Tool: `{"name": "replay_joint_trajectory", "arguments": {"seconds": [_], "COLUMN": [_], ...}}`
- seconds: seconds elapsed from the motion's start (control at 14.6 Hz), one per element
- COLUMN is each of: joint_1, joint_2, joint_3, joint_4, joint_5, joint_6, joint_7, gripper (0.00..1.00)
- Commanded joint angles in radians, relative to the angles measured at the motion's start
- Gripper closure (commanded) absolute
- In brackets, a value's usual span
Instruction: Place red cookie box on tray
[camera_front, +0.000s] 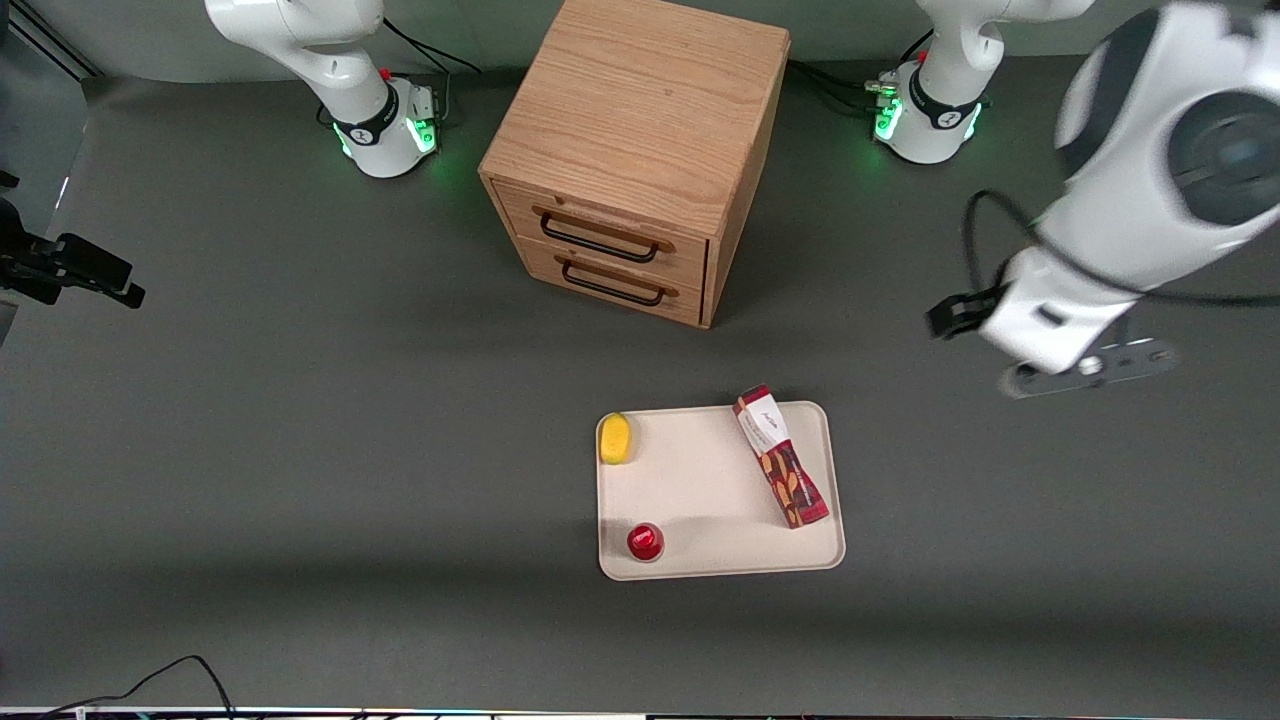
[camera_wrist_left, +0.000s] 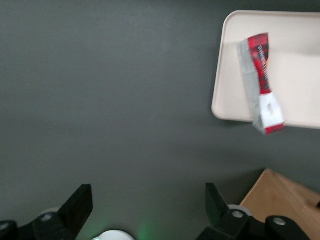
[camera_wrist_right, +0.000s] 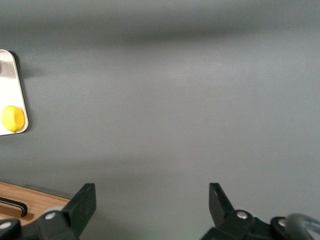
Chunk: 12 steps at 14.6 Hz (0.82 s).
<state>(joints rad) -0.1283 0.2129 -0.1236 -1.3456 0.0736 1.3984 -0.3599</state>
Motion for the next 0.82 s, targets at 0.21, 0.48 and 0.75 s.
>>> {"name": "replay_joint_trajectory", "arguments": {"seconds": [0.21, 0.48, 0.75], "joint_1": [-0.001, 0.001, 0.035], "joint_2": [-0.233, -0.271, -0.27], "joint_3": [0.215, 0.292, 0.305], "joint_4": [-0.196, -0.225, -0.218], "joint_5": [-0.049, -0.046, -0.051], "joint_6": [0.001, 0.026, 0.041], "joint_7": [0.343, 0.47, 0.515], "gripper": [0.0, 0.0, 0.0]}}
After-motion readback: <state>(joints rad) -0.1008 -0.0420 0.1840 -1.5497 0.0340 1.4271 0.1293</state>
